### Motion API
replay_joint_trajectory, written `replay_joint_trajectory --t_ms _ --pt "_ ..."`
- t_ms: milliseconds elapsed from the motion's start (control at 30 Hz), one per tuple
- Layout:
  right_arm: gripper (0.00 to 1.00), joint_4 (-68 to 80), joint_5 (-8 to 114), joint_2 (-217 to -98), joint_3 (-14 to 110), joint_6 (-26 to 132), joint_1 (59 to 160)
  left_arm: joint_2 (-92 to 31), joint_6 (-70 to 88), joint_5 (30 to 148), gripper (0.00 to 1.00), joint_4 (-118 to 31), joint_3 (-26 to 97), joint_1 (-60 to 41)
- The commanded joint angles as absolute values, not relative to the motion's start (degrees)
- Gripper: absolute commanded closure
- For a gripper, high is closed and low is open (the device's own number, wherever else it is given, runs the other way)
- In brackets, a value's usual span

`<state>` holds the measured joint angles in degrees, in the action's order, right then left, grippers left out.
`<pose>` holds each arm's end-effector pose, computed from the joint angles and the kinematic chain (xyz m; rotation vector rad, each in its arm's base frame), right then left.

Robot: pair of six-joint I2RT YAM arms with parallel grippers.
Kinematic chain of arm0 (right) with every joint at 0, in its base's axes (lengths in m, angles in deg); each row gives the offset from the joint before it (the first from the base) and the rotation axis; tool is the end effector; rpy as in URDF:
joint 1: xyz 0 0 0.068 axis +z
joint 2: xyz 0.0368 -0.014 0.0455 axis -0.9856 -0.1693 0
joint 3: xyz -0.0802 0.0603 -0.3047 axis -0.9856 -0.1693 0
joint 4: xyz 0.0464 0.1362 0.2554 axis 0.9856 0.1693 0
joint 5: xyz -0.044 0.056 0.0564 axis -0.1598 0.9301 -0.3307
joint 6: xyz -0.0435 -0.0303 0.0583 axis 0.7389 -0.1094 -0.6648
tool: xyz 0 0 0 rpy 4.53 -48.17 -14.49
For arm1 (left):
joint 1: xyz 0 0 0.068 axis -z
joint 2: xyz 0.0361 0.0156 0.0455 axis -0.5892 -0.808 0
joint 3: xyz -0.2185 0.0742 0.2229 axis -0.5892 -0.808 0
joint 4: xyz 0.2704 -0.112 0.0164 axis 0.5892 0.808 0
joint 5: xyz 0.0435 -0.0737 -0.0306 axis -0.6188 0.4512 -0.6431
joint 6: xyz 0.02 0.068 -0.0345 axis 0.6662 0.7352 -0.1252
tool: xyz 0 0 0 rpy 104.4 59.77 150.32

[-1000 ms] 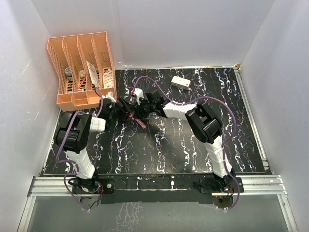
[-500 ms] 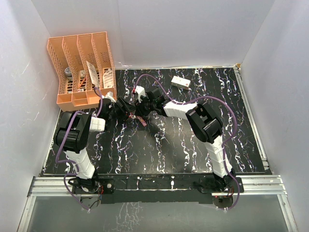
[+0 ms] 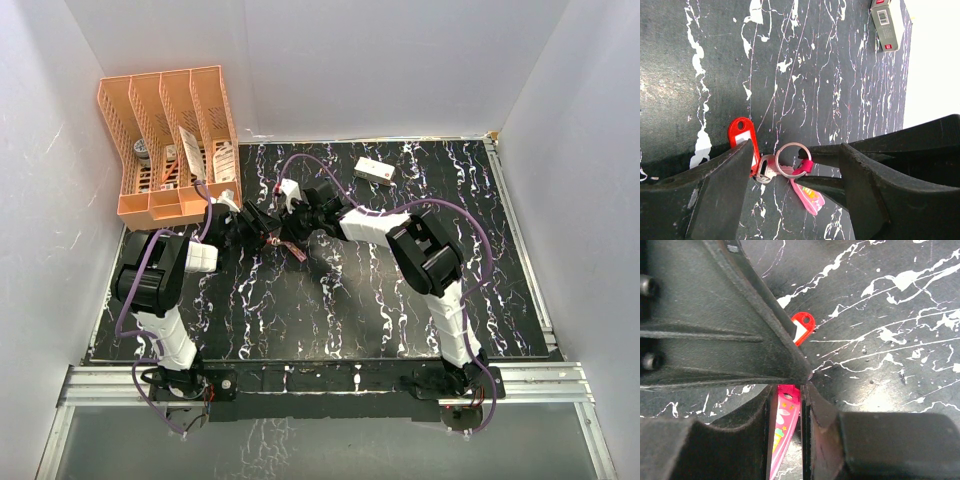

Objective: Put the keys on the keyring

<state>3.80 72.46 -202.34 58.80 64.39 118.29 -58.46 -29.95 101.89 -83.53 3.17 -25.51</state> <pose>0.4239 0.3708 0.1547 -1.0750 2.0126 0.8428 0.3862 -0.0972 0.1426 -0.4491 2.0267 -1.0395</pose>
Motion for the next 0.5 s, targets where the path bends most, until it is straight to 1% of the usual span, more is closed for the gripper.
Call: replay_joint_trajectory --t_ms 0,467 --pt "0.94 3.31 73.84 -197.46 58.3 66.7 119.08 -58.25 -29.24 101.96 0.32 -81.36 3.62 -26.0" --pt "0.94 4.01 74.17 -195.53 56.37 70.13 120.38 -58.14 -29.42 102.13 0.32 -81.48 3.62 -26.02"
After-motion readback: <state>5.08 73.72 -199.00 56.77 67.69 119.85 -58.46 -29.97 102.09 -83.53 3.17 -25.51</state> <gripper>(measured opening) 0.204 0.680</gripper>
